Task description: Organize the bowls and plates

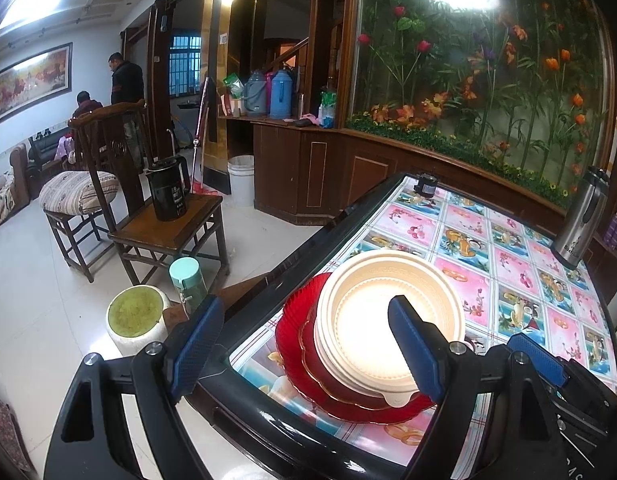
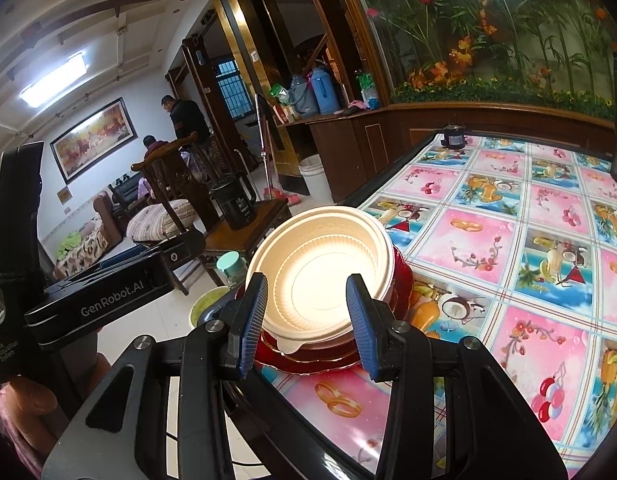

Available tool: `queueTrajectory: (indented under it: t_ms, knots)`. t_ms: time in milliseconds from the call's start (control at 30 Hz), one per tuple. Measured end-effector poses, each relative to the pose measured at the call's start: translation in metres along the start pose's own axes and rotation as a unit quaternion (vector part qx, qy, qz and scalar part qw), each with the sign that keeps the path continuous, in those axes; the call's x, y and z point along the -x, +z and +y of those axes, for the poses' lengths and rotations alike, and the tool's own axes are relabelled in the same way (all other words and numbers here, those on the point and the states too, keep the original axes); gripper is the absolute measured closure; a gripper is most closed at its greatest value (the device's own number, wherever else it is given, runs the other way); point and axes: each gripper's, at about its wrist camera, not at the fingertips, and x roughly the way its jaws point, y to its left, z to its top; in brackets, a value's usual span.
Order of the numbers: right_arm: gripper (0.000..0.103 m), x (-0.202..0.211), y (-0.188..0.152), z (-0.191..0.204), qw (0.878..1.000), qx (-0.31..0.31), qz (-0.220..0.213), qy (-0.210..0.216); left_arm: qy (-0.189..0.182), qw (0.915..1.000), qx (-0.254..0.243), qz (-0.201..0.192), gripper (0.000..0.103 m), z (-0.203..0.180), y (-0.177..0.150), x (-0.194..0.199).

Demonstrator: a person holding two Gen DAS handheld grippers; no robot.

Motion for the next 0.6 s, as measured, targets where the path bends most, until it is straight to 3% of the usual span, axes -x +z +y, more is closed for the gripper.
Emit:
queueTrajectory:
  t_ms: [600]
  knots:
    - [0.062,-0.0056,-0.0037,-0.0044,1.0,-0.01,0.01,0.0,0.0,0.9998,-0.004,0.018,0.019,-0.0024,-0.0013,-0.0057]
